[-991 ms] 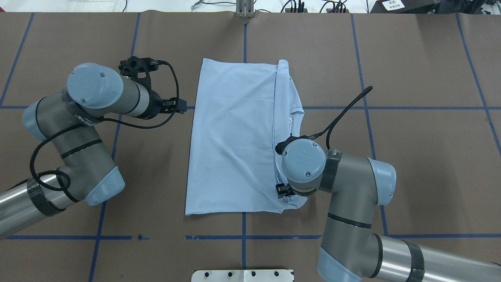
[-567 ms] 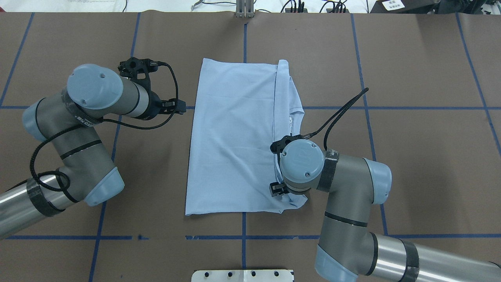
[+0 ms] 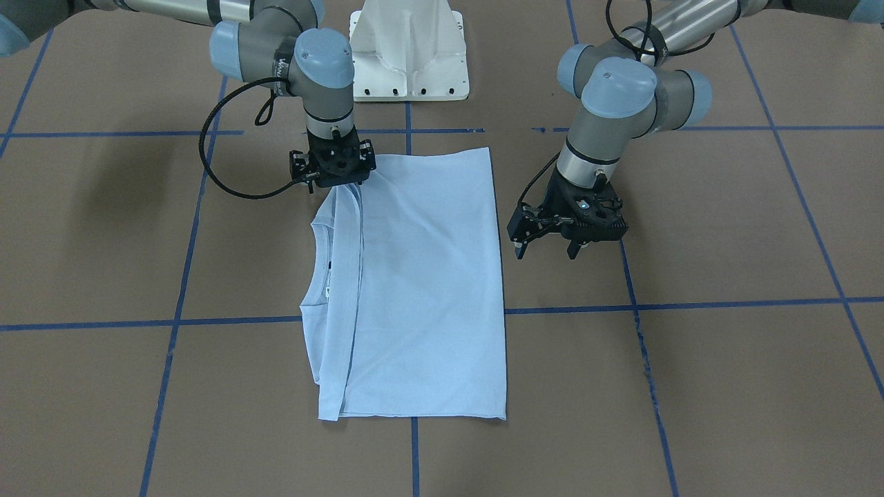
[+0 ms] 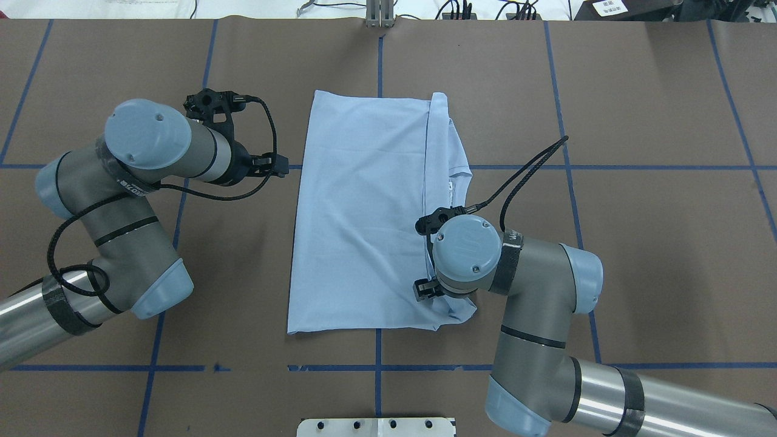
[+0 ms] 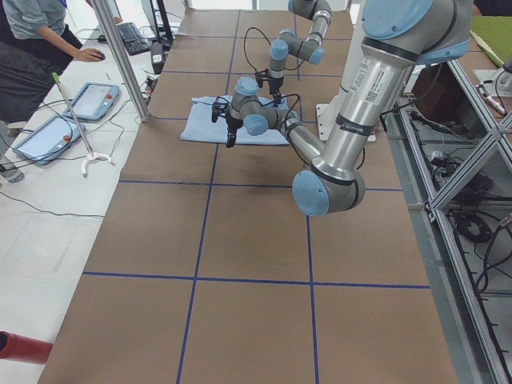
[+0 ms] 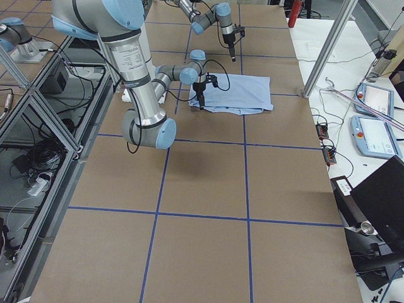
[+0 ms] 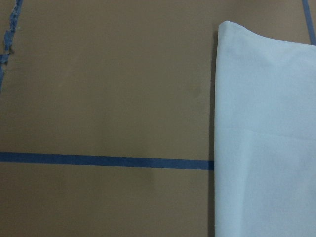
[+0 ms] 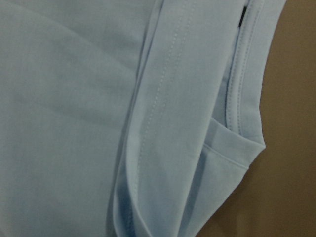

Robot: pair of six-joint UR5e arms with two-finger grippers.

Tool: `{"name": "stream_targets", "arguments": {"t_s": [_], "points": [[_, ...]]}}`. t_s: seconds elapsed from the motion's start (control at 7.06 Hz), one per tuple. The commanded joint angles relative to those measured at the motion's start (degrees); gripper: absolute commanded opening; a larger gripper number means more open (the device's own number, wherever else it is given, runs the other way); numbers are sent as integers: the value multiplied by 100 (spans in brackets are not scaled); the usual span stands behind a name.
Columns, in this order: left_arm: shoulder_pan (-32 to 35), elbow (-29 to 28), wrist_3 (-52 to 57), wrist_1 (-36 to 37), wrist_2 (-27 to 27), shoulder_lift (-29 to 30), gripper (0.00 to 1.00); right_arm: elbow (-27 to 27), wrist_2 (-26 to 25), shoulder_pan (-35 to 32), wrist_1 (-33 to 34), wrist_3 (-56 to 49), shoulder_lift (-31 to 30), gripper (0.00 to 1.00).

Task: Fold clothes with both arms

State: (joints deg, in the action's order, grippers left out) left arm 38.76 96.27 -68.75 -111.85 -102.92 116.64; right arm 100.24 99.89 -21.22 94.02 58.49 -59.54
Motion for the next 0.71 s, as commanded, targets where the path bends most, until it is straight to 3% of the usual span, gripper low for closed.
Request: {"name": "stream_targets", "arguments": {"t_s": [0.0,0.57], "points": [[0,-12,2,-4,0,34,100,-13,-22,-14,28,-4,-14,100],[0,-21,-42,-13,-9,69,100,30,4,-286,46,-13,-241,100]]}}
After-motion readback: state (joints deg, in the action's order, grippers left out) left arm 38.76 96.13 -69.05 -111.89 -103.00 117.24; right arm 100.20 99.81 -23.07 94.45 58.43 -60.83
